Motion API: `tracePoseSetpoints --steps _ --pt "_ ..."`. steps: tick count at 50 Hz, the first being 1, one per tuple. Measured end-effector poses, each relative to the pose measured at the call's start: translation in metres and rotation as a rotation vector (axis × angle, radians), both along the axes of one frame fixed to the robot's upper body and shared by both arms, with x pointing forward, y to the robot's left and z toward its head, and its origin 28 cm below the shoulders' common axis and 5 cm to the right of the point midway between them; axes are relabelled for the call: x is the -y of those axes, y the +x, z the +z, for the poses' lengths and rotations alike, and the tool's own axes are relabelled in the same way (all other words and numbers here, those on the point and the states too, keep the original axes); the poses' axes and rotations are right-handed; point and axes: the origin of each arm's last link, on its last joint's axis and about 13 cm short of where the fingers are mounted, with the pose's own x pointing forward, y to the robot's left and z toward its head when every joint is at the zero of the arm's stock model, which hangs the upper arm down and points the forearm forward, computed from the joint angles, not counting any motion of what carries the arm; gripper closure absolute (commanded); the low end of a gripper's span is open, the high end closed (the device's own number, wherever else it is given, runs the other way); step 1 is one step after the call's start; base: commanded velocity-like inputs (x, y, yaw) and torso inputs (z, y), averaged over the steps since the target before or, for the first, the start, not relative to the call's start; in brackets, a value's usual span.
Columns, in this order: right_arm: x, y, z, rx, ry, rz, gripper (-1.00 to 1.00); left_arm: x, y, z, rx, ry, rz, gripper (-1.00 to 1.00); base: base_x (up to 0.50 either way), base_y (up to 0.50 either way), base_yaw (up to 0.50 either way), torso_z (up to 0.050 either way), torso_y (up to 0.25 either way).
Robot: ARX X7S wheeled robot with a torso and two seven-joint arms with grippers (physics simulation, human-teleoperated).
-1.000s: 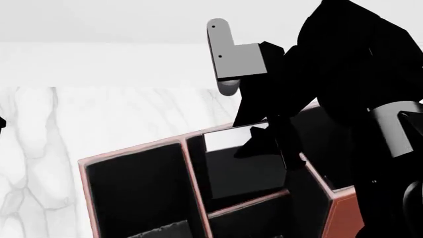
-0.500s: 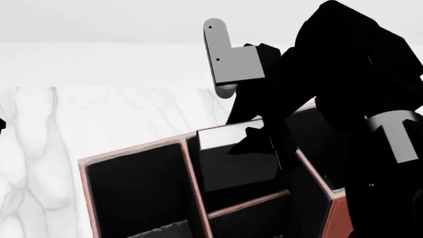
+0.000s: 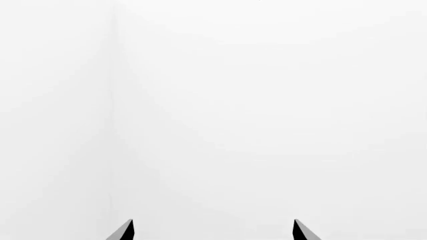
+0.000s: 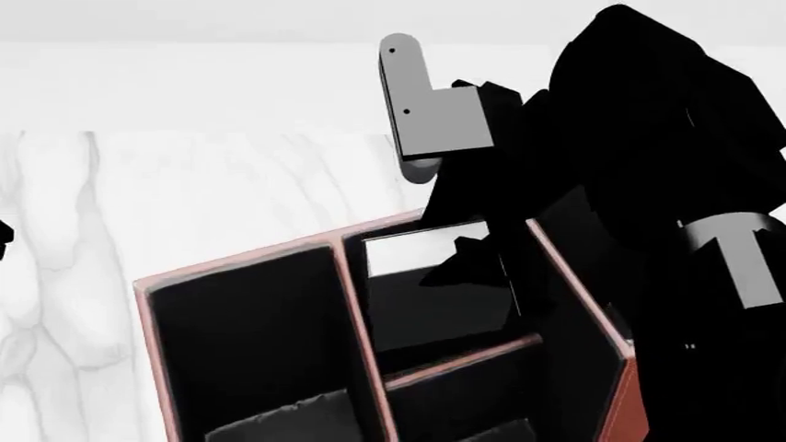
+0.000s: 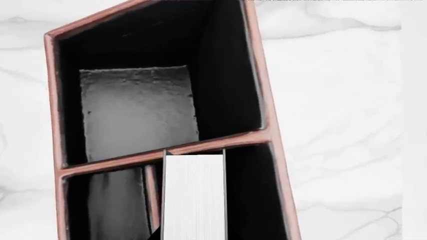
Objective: Pick up the book and place it in the front compartment of the caddy.
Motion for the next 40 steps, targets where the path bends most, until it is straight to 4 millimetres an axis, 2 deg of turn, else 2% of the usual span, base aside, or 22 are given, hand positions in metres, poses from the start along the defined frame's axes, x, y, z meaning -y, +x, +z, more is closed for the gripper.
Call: tracePoseSetpoints --steps 10,21,40 --pt "-0.0002 0.0000 -0.0004 0.010 0.007 -0.001 1.00 0.0002 -0.0012 0.0001 0.006 -0.001 -0.015 -1.00 0.00 0.00 0.00 0.000 0.000" --pt "0.0000 0.0000 -0.0012 0.018 0.013 -0.003 1.00 0.0005 -0.0019 0.0001 0.012 0.006 -0.024 -1.00 0.00 0.00 0.00 0.000 -0.218" --pt "0.0016 -0.0002 -0.0011 0.022 -0.010 -0.011 1.00 -0.0002 -0.0025 0.0019 0.025 -0.003 -0.012 -1.00 0.00 0.00 0.00 0.000 0.000"
